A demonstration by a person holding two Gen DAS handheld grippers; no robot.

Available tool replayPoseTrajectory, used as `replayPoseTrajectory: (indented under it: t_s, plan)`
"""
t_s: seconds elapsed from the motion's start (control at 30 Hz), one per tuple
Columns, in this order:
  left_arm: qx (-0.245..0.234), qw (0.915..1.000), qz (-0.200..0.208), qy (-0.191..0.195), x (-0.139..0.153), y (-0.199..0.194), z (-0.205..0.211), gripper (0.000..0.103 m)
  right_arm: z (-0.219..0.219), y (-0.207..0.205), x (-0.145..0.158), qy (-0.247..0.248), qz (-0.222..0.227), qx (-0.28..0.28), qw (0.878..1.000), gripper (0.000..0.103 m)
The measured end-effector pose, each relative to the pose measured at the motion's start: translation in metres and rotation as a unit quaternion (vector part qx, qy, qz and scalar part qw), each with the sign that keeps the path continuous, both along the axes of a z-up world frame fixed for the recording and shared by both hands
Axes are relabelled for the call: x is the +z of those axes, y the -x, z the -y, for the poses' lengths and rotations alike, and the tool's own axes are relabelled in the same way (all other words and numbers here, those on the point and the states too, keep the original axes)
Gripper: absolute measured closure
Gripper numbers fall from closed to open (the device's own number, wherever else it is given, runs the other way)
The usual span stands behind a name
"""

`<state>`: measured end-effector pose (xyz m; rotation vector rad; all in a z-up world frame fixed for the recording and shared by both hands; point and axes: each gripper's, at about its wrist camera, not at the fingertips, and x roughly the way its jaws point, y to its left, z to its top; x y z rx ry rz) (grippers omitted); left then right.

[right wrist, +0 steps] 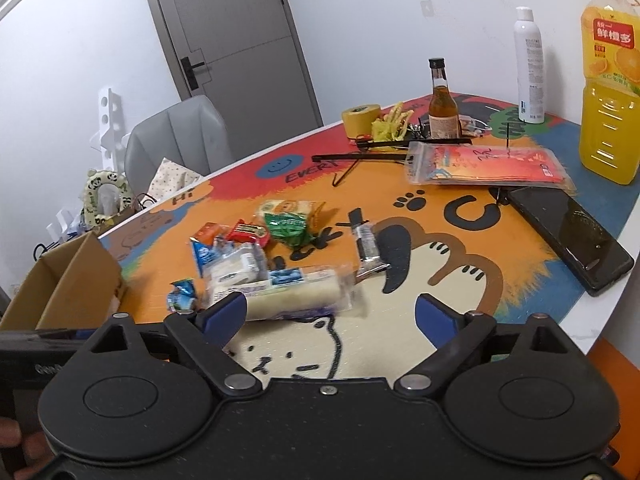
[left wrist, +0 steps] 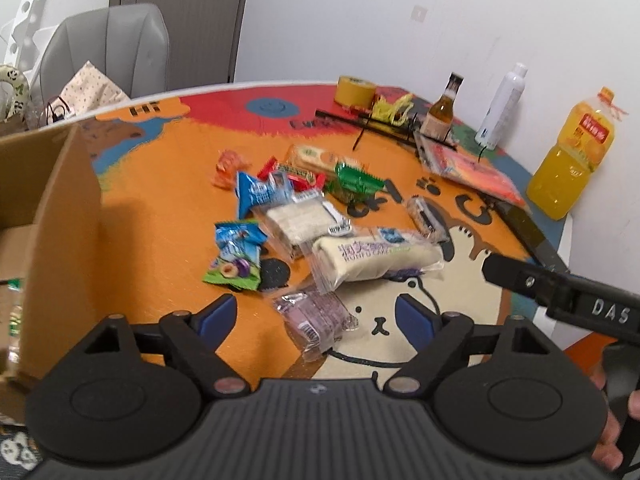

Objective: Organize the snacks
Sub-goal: 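Grasp the purple wrapped candy with the left gripper while the right gripper grasps the clear bar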

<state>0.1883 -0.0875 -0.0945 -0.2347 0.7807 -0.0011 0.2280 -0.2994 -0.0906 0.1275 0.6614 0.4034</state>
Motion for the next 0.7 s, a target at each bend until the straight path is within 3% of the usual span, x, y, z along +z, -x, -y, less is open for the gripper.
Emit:
replayPoseTrajectory:
  t_s: [0.3, 0.43, 0.53, 0.7]
  plan:
    - [0.023, 0.999, -0.037, -0.014, -0.031, -0.025, 0.006, 0.035, 0.004, -0.025, -0.014, 0.003, -0.007, -0.002, 1.0, 0.014]
    - [0.026, 0.9987, -0.038, -0.022, -0.035, -0.026, 0.006, 0.059, 0.001, -0.037, -0.02, 0.002, -0.011, 0.002, 1.0, 0.019]
    - [0.035, 0.9987, -0.038, -0.009, -0.034, -0.025, -0.003, 0.068, -0.002, -0.046, -0.025, 0.003, -0.011, 0.004, 1.0, 0.022]
    - [0.051, 0.9981, -0.033, -0.015, -0.031, -0.021, -0.012, 0.073, -0.006, -0.063, -0.032, 0.002, -0.014, 0.004, 1.0, 0.031]
